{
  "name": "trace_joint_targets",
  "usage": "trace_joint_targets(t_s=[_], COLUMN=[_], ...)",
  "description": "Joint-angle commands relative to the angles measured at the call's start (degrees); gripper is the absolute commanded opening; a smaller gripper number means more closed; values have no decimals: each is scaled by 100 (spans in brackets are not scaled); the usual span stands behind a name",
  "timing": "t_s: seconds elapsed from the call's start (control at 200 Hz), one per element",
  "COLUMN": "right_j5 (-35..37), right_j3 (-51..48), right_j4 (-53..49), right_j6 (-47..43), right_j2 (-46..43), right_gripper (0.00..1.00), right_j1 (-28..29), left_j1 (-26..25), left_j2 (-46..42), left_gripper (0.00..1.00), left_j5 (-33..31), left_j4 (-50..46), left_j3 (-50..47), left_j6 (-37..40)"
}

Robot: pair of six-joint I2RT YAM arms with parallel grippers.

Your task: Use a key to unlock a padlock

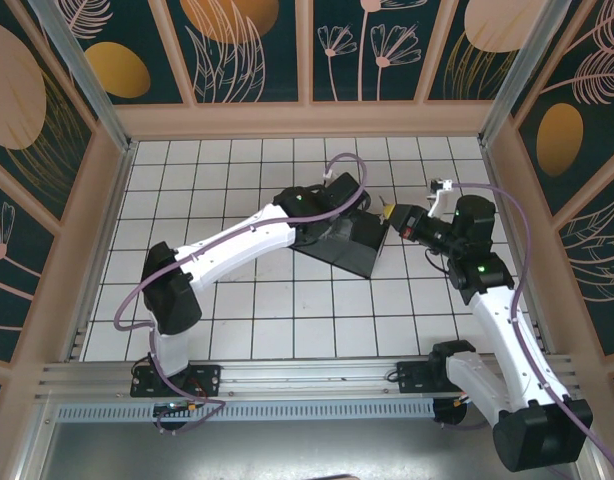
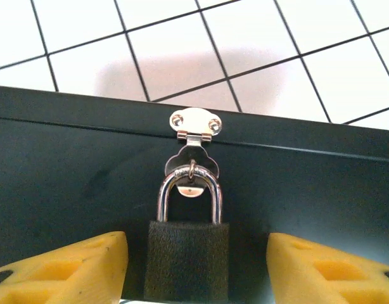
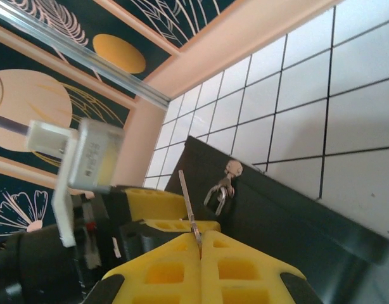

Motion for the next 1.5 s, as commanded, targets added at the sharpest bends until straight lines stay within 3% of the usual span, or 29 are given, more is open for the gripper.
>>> trace_joint_targets(t_s=[0.0,0.13,0.285,0.47,0.611,0.841,1.186,1.251,1.376,1.496], right_j5=[166,196,296,888,1206,1259,1019,937,591,149], right_j3=[68,15,-128,-162,-275,-385,-758,-787,-903,-1047], right_j4=[-296,-485,-617,-850,-832,-793,-368,-337,-313,-29], right_j6=[-66,36,366,837,1091,1192,1421,1392,1136,769], right_j2=[-147,-251,-546,-814,-880,-907,-749,-740,-660,-446], right_gripper=[0,0,0,0,0,0,0,0,0,0], right_j1=[-43,15,411,1352,1803,1895,2192,2325,2326,2274], left_j1=[318,1056,1918,2409,2452,2455,2375,2351,2386,2383], left_j2=[-447,-684,408,1346,1312,296,-1574,-1816,-1933,-1679], left_gripper=[65,69,63,61,59,53,45,45,58,60], left_j5=[552,803,400,1080,1975,2631,3787,3700,2877,3268], left_j4=[316,838,856,784,870,1257,1988,2063,2050,2145], left_j3=[79,-186,599,1237,954,-467,-3027,-3293,-3251,-2845], left_j6=[340,997,1690,2189,2690,2807,2136,2015,1959,1968])
